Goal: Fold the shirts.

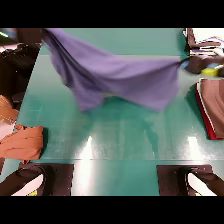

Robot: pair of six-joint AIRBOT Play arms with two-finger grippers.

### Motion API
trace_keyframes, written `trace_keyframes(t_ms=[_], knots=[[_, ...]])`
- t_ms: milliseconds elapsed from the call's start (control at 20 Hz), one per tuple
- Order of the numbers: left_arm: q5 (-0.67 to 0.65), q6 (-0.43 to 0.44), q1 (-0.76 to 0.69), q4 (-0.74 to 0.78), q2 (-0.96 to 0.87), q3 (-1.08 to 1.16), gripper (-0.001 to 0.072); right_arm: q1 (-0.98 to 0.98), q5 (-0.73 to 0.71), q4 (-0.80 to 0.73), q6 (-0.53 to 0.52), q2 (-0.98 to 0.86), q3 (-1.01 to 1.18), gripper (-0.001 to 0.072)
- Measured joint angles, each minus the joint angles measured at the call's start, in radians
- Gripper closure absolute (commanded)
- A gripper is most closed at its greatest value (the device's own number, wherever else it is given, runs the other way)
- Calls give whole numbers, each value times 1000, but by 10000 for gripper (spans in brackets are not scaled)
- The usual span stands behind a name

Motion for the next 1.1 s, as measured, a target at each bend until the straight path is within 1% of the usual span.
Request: trace_keyframes(t_ms=[200, 350, 500, 650, 800, 900, 1000, 1100], knots=[[-23, -1, 0, 10, 117, 158, 682, -66, 32, -51, 4, 140, 174, 695], [-50, -4, 0, 10, 162, 260, 682, -121, 74, -116, 21, 208, 282, 695], [-77, -16, -1, 8, 180, 337, 682, -190, 136, -156, 34, 231, 375, 695], [-121, -25, -1, 8, 176, 349, 682, -245, 220, -172, 51, 199, 449, 695], [-207, -30, 0, 15, 134, 276, 682, -238, 310, -191, 84, 113, 465, 695], [-261, -31, 0, 20, 95, 179, 682, -189, 345, -203, 107, 39, 425, 695], [-287, -30, 0, 22, 39, 48, 681, -127, 365, -234, 134, -51, 358, 695], [-284, -27, 0, 35, -31, -96, 681, -63, 367, -254, 150, -152, 286, 695]])
